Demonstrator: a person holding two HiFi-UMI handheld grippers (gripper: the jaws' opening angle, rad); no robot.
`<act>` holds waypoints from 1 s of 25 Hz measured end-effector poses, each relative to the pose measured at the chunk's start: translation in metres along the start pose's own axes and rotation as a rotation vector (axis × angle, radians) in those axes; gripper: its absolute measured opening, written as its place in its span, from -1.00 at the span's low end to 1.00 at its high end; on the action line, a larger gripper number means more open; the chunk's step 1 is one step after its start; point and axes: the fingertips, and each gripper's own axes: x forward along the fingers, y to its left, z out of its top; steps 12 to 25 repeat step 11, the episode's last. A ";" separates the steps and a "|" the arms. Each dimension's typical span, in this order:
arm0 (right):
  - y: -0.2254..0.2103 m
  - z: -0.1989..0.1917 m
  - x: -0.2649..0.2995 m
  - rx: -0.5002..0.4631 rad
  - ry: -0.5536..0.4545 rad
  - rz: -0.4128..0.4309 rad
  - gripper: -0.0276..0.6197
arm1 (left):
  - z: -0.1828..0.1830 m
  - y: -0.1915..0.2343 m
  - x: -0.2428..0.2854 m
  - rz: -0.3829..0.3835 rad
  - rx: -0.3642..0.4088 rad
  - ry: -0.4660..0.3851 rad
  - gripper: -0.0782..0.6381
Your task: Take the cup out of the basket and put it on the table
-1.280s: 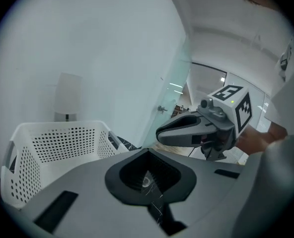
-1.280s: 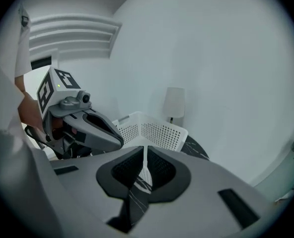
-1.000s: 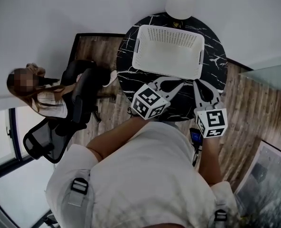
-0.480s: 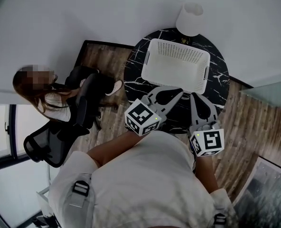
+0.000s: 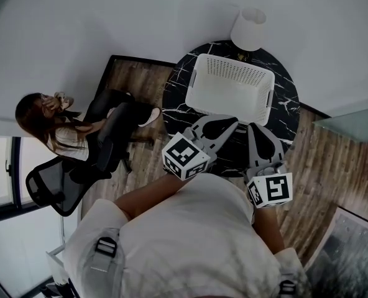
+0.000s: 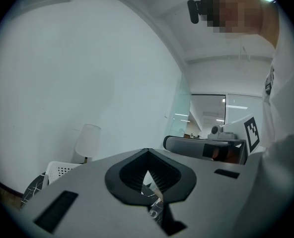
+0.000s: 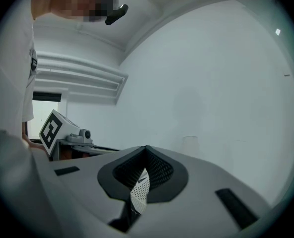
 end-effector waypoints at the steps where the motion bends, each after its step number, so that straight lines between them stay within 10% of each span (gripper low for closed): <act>1: 0.000 0.000 0.000 0.000 0.001 0.000 -0.90 | 0.001 -0.001 0.000 0.001 0.000 -0.002 -0.77; 25: -0.006 -0.003 -0.005 0.002 0.001 -0.005 -0.90 | 0.002 -0.004 0.004 0.000 -0.019 -0.012 -0.77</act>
